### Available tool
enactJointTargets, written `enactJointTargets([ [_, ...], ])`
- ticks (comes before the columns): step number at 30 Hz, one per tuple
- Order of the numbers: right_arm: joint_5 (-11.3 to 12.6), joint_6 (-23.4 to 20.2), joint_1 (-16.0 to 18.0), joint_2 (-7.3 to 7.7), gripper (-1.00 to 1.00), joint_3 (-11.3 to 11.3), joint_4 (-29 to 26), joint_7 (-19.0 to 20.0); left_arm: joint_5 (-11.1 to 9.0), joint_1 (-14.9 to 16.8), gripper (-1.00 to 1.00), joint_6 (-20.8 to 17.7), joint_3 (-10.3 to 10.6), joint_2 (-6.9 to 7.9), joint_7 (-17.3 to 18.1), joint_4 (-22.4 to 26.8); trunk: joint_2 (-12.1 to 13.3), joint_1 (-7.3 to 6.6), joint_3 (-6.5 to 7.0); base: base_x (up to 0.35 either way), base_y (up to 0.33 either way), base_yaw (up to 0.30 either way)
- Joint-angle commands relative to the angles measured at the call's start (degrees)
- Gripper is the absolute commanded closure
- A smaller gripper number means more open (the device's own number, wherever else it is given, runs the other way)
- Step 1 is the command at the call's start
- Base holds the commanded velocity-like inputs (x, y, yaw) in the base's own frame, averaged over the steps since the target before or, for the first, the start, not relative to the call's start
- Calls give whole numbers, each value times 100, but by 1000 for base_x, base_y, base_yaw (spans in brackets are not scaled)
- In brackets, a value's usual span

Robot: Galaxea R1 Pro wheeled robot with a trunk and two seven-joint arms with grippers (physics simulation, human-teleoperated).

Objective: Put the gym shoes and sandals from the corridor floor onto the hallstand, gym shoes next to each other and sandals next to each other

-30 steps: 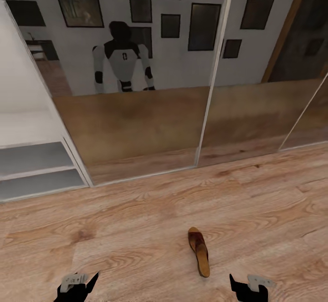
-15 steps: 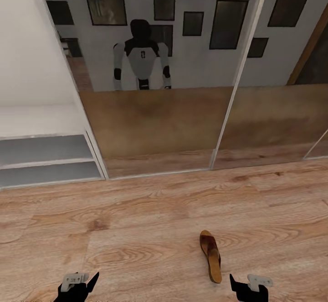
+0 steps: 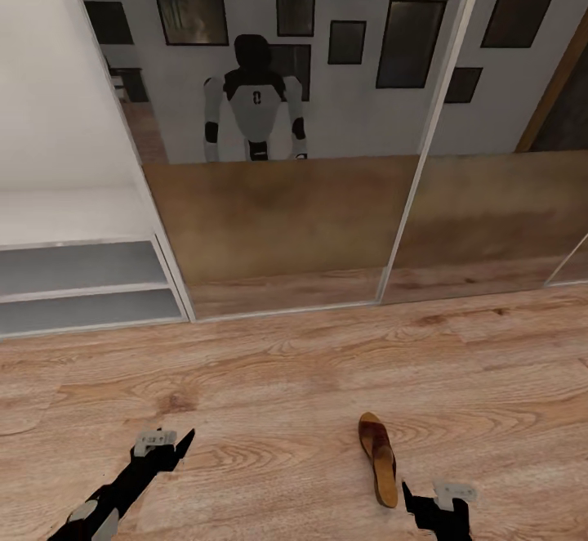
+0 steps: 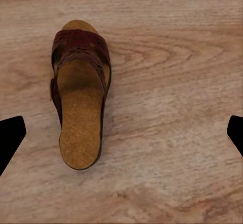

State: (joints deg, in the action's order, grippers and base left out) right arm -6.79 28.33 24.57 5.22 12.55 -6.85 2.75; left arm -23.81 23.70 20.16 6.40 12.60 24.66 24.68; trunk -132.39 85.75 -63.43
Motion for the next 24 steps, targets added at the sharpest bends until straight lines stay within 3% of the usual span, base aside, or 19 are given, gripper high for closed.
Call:
enactJointTargets([
  [1, -80, -80, 3, -20, -100, 34, -171, 20, -65, 166, -100, -244, 44, 0, 9, 130, -2, -1, -5, 0, 0, 0],
  [4, -104, -380, 4, -38, -100, 18, -473, 18, -73, 389, -100, -701, 42, -10, 12, 363, -2, -1, -5, 0, 0, 0],
  [5, -119, -1009, 4, -53, -100, 9, -917, 21, -79, 592, -100, -1248, 39, -23, 8, 738, -2, -1, -5, 0, 0, 0],
  [8, -125, -1693, 6, -60, -100, 3, -1366, 23, -85, 680, -100, -1569, 37, -56, 11, 1114, -2, -1, -5, 0, 0, 0],
  [12, -123, -2246, 10, -77, -100, -3, -1764, 24, -67, 710, -100, -1704, 42, -121, 12, 1409, -2, -1, -5, 0, 0, 0],
  [13, -121, -2589, 12, -137, -100, -5, -2004, 24, -31, 705, -100, -1758, 51, -254, 15, 1572, -2, -1, -5, 0, 0, 0],
  [14, -124, -2702, 12, -193, -100, -6, -2077, 24, -2, 695, -100, -1772, 63, -399, 27, 1625, -2, -1, -5, 0, 0, 0],
  [18, -126, -2778, 13, -240, -100, -12, -2132, 34, 96, 685, -100, -1778, 169, -621, 33, 1639, -2, -1, -5, 0, 0, 0],
  [24, -129, -2805, 13, -254, -100, -20, -2168, 56, 343, 676, -100, -1766, 305, -728, 17, 1669, -2, -1, -5, 0, 0, 0],
])
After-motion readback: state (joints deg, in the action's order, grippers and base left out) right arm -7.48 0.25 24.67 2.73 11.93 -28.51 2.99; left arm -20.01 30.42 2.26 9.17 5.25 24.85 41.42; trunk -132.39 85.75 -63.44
